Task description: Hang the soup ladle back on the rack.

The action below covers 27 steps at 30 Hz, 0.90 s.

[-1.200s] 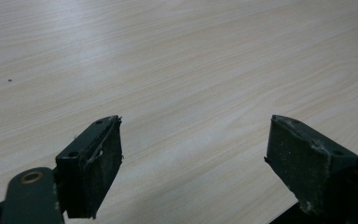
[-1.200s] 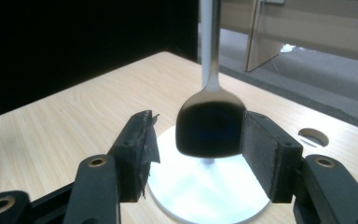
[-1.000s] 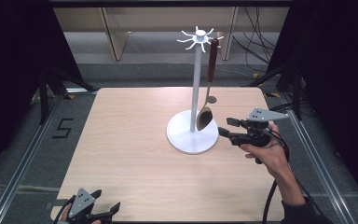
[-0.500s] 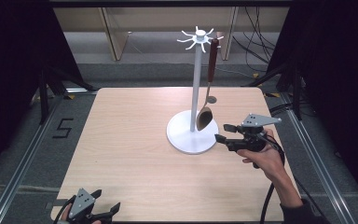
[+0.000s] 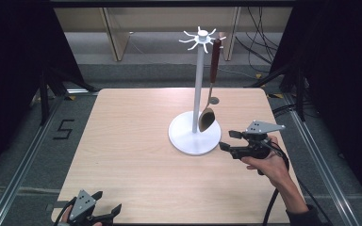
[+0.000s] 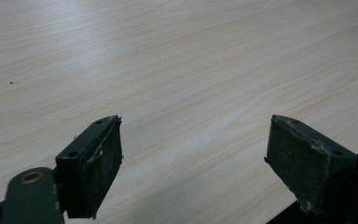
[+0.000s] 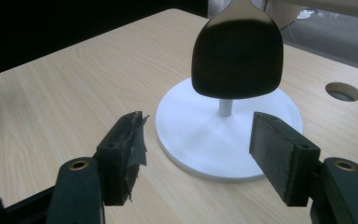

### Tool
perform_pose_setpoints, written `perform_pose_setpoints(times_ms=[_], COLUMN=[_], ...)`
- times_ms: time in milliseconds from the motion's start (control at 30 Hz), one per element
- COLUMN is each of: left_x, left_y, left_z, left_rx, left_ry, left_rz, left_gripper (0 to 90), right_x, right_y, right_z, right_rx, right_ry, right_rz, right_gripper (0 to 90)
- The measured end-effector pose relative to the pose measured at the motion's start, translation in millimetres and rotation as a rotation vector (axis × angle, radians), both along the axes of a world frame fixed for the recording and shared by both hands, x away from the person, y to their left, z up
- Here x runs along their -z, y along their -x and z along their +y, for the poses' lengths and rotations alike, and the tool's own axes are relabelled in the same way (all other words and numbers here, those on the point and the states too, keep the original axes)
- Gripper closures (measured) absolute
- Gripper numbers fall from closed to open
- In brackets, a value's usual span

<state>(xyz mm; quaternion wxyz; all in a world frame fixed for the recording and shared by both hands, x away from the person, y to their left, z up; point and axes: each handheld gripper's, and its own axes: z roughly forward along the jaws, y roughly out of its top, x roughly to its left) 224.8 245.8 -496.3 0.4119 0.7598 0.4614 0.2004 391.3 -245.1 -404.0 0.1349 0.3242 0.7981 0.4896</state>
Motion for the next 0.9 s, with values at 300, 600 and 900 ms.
perform_pose_setpoints(times_ms=[300,600,900], left_x=[0.1,0.3,0.4], left_y=[0.2,0.1,0.2], left_z=[-0.5,-0.5,0.0], left_rx=[-0.002,-0.001,0.003], left_ry=[0.004,0.006,0.004], left_rz=[-0.002,-0.004,-0.006], left_gripper=[17.5,17.5,17.5], right_x=[3.6,7.1,13.6], right_y=[3.7,4.5,9.5], right_z=[-1.4,-1.7,0.1], right_rx=[0.006,-0.014,-0.012], right_ry=[-0.004,0.01,0.01], right_rz=[0.007,-0.006,0.031], right_gripper=[33.5,32.9,32.8])
